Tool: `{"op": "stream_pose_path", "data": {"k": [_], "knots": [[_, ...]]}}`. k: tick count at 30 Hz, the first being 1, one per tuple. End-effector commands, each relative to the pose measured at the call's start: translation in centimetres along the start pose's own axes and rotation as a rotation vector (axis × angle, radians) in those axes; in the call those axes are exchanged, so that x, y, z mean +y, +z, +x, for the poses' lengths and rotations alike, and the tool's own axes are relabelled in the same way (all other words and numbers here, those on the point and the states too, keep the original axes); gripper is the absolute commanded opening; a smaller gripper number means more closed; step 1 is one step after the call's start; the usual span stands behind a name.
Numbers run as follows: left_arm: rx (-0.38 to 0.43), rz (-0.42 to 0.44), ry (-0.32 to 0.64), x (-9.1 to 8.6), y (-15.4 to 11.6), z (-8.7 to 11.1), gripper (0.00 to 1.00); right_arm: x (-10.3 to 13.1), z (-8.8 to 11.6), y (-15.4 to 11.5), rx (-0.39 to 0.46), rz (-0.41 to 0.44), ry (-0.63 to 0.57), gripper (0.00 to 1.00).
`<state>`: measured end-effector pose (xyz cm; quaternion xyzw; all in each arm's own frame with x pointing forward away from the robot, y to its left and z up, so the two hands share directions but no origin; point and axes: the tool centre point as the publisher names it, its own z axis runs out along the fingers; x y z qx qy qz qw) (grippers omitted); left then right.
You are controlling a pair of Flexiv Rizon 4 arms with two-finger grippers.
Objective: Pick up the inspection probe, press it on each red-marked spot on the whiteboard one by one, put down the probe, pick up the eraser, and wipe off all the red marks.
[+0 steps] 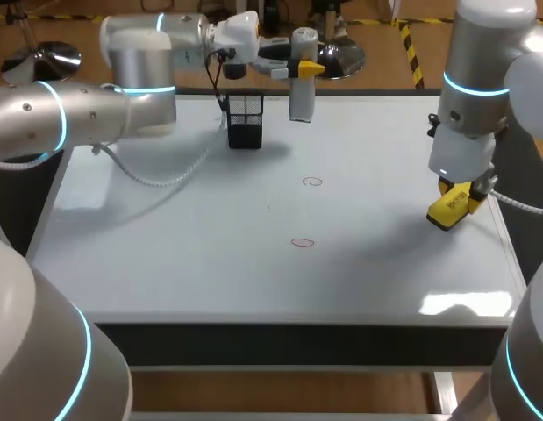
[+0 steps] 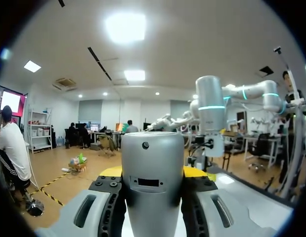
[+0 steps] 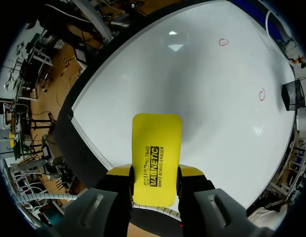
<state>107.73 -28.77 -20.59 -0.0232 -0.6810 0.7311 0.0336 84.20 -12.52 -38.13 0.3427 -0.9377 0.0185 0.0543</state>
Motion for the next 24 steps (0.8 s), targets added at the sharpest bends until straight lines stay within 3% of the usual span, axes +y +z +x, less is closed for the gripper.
{"op": "stream_pose_path", "data": {"k": [1, 13, 24], "knots": [[0.053, 0.002, -0.006, 0.0, 0.1, -1.8, 0.0, -0.1, 0.0, -0.1, 0.002, 0.002, -0.001, 0.0], [0.042, 0.001, 0.0, -0.1, 0.1, -4.5, 0.0, -0.1, 0.0, -0.1, 0.002, 0.002, -0.001, 0.0], [0.088, 0.039, -0.001, 0.1, -0.5, -4.6, 0.0, -0.1, 0.0, -0.1, 0.002, 0.002, -0.001, 0.0]]}}
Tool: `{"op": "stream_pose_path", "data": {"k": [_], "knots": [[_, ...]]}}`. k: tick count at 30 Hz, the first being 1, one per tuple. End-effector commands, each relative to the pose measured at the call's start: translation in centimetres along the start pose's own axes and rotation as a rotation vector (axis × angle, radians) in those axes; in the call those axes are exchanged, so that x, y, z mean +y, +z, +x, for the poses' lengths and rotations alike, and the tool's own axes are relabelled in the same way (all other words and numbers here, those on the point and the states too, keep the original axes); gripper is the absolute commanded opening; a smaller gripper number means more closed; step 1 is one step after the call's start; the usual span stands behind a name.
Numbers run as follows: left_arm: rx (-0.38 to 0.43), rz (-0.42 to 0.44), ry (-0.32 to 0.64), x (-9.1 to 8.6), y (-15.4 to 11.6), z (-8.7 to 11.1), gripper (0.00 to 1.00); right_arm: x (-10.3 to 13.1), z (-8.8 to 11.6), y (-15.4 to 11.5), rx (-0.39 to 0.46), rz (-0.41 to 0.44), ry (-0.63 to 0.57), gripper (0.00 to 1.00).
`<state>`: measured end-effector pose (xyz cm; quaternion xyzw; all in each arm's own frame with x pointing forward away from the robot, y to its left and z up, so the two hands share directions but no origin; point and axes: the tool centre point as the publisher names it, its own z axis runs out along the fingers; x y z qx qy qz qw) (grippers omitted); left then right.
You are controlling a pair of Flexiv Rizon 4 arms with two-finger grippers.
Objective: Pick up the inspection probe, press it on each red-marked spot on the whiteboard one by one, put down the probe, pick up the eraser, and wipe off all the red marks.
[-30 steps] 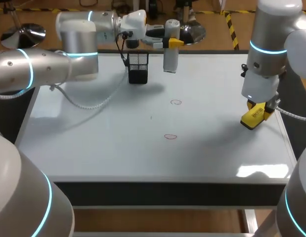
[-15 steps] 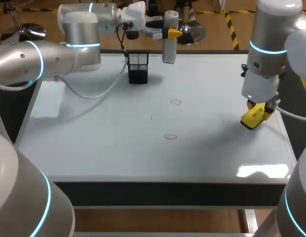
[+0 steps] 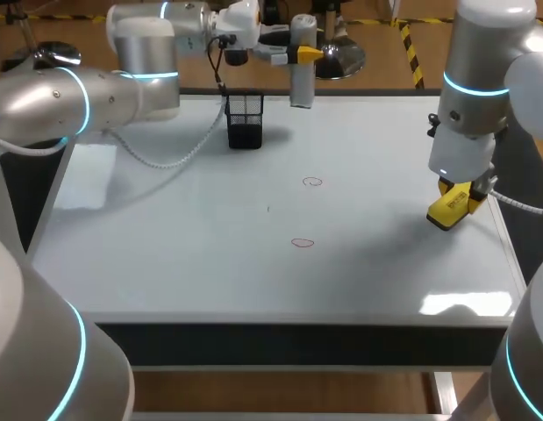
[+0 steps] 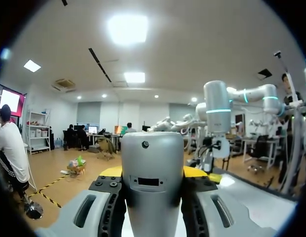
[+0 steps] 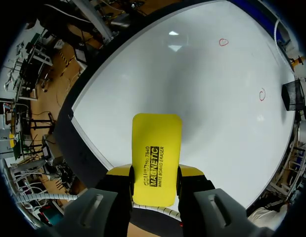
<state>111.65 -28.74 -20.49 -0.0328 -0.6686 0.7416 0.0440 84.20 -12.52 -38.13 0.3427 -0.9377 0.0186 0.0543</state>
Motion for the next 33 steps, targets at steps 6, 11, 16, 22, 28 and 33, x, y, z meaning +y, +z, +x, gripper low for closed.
{"op": "stream_pose_path", "data": {"k": [6, 11, 16, 22, 28, 33], "knots": [[0.059, 0.006, -0.001, 0.2, -0.2, -0.7, 0.0, -0.1, 0.0, -0.1, 0.002, 0.002, -0.001, 0.0], [0.059, 0.006, -0.001, 0.2, -0.2, -0.7, 0.0, -0.1, 0.0, -0.1, 0.002, 0.002, -0.001, 0.0], [0.059, 0.006, -0.001, 0.2, -0.2, -0.7, 0.0, 0.4, -0.8, -0.1, 0.006, 0.004, -0.021, 0.0], [0.059, 0.006, -0.001, 0.2, -0.2, -0.7, 0.0, 4.0, -6.3, -0.5, 0.018, 0.013, -0.154, 0.0], [0.059, 0.006, -0.001, 0.2, -0.2, -0.7, 0.0, 6.2, -10.9, -0.4, -0.003, 0.011, -0.262, 0.0], [0.059, 0.006, -0.001, 0.2, -0.2, -0.7, 0.0, 7.7, -14.5, -0.6, -0.003, 0.018, -0.348, 0.0]]}}
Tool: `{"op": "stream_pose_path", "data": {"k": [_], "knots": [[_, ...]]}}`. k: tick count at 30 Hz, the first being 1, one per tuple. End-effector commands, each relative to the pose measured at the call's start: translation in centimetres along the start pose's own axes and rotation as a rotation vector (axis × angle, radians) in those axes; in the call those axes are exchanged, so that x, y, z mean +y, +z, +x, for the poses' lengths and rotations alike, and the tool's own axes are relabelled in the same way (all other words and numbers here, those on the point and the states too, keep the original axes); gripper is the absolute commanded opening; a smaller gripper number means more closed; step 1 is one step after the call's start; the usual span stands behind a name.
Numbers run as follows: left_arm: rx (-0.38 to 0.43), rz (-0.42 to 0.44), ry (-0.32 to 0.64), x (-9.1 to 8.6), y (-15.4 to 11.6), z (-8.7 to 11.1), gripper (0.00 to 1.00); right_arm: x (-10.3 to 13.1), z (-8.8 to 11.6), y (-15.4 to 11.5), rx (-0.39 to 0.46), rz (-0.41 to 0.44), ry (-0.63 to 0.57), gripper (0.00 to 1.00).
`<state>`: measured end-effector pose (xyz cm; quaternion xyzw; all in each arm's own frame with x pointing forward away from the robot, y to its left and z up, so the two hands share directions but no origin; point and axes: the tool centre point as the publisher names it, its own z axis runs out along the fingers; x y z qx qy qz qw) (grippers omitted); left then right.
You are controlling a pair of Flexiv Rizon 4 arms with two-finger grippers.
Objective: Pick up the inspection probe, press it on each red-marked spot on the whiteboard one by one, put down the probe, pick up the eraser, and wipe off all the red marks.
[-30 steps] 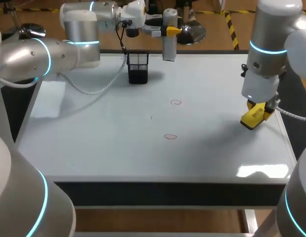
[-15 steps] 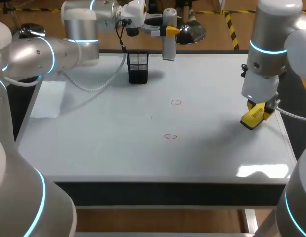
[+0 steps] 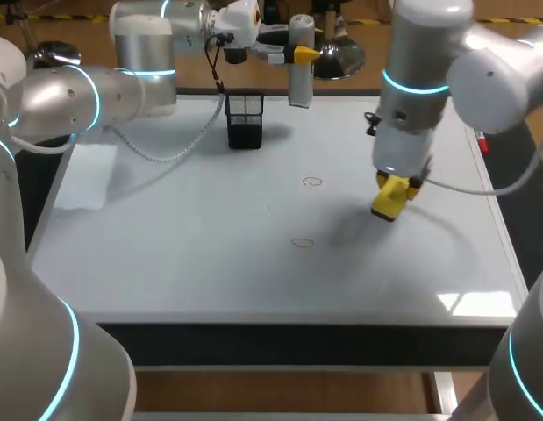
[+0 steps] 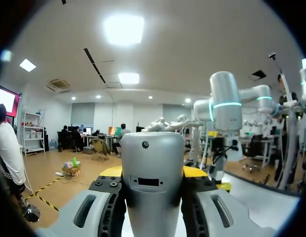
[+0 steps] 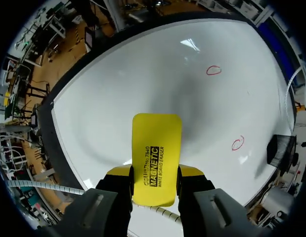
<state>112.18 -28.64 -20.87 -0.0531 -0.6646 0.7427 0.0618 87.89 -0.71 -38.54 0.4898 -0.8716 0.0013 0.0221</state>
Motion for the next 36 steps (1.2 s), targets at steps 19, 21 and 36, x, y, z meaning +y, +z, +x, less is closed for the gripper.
{"op": "stream_pose_path", "data": {"k": [19, 21, 36], "knots": [[0.005, 0.0, -0.002, -0.1, 0.0, -0.2, 0.0, 1.8, -16.9, 0.1, 0.101, 0.029, -0.348, 0.0], [0.005, 0.0, -0.002, -0.1, 0.0, -0.2, 0.0, 2.0, -17.6, 0.3, 0.102, 0.025, -0.364, 0.0], [0.005, 0.0, -0.002, -0.1, 0.0, -0.2, 0.0, 3.1, -19.6, 1.8, 0.135, 0.029, -0.457, 0.0]]}}
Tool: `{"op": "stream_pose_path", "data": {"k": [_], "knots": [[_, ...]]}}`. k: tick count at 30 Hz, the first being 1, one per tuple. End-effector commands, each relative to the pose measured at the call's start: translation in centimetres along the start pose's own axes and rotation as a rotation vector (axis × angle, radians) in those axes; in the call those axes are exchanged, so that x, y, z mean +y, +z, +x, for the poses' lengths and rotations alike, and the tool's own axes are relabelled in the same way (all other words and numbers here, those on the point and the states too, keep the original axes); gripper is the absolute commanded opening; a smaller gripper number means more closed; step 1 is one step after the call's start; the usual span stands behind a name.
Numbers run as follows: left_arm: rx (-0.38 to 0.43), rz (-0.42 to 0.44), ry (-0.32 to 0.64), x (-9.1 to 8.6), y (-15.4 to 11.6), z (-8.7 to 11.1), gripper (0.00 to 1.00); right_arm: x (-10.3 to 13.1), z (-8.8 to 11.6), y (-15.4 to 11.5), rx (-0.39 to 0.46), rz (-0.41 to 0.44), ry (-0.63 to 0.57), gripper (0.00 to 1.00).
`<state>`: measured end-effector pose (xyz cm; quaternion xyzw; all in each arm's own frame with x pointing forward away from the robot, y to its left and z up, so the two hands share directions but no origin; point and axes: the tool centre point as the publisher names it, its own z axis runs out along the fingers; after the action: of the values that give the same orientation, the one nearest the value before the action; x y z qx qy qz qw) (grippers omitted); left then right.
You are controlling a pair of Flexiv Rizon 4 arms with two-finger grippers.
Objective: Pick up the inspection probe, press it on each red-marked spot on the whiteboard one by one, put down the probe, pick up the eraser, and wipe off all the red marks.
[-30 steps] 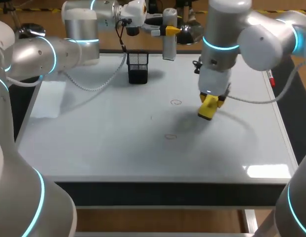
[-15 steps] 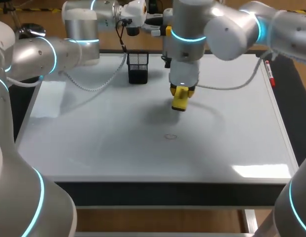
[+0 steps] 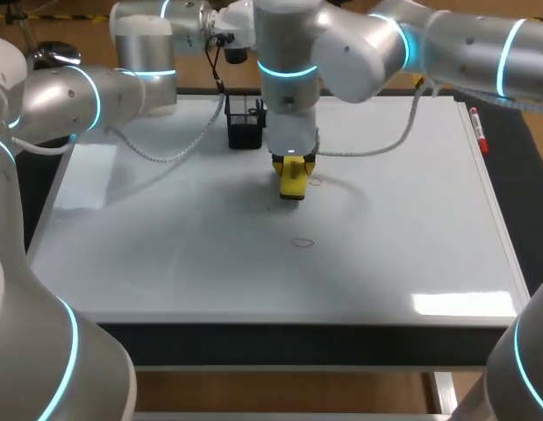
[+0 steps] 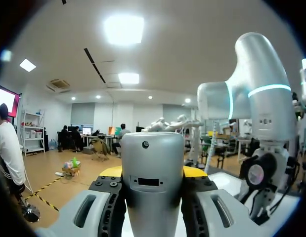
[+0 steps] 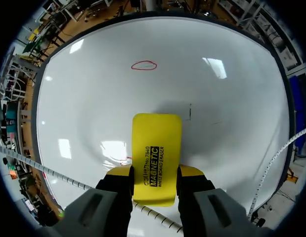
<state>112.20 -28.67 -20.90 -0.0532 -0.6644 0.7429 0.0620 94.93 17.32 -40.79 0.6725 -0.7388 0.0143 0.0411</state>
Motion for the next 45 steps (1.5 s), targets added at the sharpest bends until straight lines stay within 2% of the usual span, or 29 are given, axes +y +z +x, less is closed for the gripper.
{"op": "stream_pose_path", "data": {"k": [1, 19, 45], "knots": [[0.004, -0.001, -0.002, -0.1, 0.0, -0.1, 0.0, -0.4, -0.2, 0.3, 0.085, -0.003, -0.006, 0.0], [0.004, -0.001, -0.002, -0.1, 0.0, -0.1, 0.0, -0.5, 0.9, 2.0, 0.039, -0.024, -0.013, 0.0], [0.004, -0.001, -0.002, -0.1, 0.0, -0.1, 0.0, -0.3, 6.5, 3.7, 0.015, -0.065, 0.116, 0.0]]}}
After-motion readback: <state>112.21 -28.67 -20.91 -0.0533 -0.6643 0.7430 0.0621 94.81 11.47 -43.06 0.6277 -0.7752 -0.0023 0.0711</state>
